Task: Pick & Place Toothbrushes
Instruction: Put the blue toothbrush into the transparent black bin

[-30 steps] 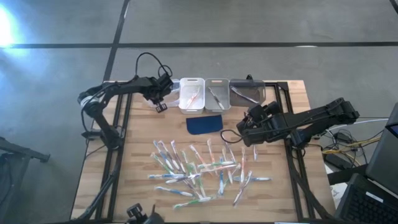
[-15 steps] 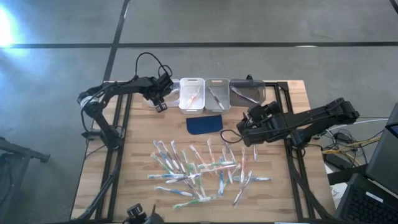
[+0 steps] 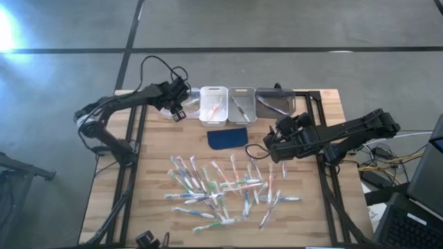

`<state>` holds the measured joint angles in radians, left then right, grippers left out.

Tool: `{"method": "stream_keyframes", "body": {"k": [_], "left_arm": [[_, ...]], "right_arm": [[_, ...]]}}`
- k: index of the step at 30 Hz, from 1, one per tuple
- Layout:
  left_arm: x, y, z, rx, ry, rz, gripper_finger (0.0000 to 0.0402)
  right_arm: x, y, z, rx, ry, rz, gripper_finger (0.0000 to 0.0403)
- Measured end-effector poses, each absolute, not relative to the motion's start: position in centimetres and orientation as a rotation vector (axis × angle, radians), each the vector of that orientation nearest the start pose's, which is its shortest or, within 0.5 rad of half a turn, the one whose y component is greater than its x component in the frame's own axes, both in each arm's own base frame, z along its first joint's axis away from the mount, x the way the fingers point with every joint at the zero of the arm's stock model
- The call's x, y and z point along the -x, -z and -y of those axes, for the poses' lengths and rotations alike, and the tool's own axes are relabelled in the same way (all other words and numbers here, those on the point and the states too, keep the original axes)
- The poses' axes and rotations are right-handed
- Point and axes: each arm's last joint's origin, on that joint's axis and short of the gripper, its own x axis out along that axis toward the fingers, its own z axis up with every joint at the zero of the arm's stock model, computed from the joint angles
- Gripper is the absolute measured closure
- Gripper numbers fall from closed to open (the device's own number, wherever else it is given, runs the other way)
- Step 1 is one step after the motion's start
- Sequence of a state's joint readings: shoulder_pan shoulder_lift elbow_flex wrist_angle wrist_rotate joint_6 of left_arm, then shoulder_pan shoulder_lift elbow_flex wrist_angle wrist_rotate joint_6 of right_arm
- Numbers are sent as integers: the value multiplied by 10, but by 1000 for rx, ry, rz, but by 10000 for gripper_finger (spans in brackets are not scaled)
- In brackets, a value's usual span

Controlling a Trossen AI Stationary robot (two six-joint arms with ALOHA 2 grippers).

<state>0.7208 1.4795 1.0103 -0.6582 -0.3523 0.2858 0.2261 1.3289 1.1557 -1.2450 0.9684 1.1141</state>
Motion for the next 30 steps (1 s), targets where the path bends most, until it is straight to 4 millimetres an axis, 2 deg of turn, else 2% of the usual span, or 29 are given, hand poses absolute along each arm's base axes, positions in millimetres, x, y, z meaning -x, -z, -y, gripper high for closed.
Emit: {"method": "stream_keyframes", "body": {"k": [6,11,15,25,30], "left_arm": [[-195,-266,-170,18,-785,-1054,254],[-192,-296,-146,101,-656,-812,255],[-197,-314,-126,106,-527,-659,255],[-228,-327,-59,-15,-246,-539,255],[-234,-328,-25,-128,-257,-532,255]], "right_arm": [[-221,-294,-26,-137,1114,-668,42],[-221,-294,-26,-138,1113,-668,47],[-221,-294,-26,-138,1113,-667,58],[-221,-294,-26,-140,1113,-666,88],[-221,-294,-26,-141,1113,-666,103]]}}
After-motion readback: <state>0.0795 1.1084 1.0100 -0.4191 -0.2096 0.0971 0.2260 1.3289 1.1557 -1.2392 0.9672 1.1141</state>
